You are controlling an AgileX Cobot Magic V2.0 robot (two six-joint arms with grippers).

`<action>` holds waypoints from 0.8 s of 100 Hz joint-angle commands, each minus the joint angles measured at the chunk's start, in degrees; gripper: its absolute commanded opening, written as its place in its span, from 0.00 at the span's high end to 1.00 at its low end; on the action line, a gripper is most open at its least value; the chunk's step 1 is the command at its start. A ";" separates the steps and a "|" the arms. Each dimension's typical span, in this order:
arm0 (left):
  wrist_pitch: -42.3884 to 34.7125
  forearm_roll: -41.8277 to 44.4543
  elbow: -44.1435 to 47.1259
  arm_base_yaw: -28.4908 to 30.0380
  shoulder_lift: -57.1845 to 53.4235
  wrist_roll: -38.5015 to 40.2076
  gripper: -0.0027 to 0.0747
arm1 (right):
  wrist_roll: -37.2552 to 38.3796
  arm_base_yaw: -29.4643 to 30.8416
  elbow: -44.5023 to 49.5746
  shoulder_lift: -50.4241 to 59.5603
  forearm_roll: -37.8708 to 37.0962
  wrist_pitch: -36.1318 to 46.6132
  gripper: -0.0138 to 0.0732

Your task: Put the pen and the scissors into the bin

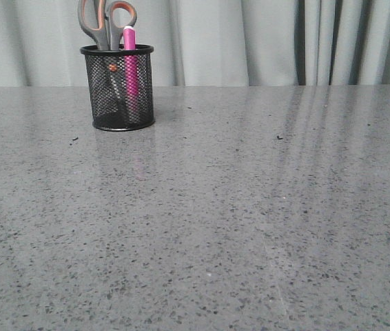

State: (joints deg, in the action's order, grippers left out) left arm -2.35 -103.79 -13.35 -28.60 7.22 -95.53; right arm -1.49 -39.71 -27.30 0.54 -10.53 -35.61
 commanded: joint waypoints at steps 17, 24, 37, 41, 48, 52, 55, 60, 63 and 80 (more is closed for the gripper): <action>1.72 -2.02 -1.53 -0.37 0.66 0.33 0.99 | -0.47 0.11 -1.10 -1.70 0.17 4.61 0.92; 1.72 -2.02 -1.53 -0.37 0.66 0.33 0.99 | -0.47 0.11 -1.10 -1.70 0.17 4.61 0.92; 1.71 0.47 -1.11 -0.26 0.66 0.33 0.99 | -0.47 0.11 -1.10 -1.70 0.17 4.61 0.92; 1.71 6.68 -1.11 0.20 0.66 0.33 0.99 | -0.47 0.11 -1.10 -1.70 0.17 4.61 0.92; 3.36 22.02 -1.11 1.92 -0.08 0.70 0.99 | -0.47 0.11 -1.10 -1.70 0.17 4.61 0.92; 6.78 30.90 -0.86 3.24 -0.47 4.10 0.99 | -0.47 0.11 -1.10 -1.70 0.17 4.61 0.92; 8.70 40.52 -0.74 4.86 -0.66 8.92 0.99 | -0.47 0.11 -1.10 -1.70 0.17 4.61 0.92; 11.17 53.54 0.01 7.64 -1.30 24.06 0.99 | -0.47 0.11 -1.10 -1.70 0.17 4.61 0.92; 12.31 60.33 0.58 9.41 -1.68 32.75 0.99 | -0.47 0.11 -1.10 -1.70 0.17 4.61 0.92; 15.24 87.31 6.34 20.15 -5.75 70.88 0.99 | -0.47 0.11 -1.10 -1.70 0.17 4.61 0.92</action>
State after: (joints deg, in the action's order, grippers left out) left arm 13.72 -28.94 -7.87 -12.57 2.97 -43.58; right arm -1.49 -39.71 -27.26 0.32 -10.03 -35.61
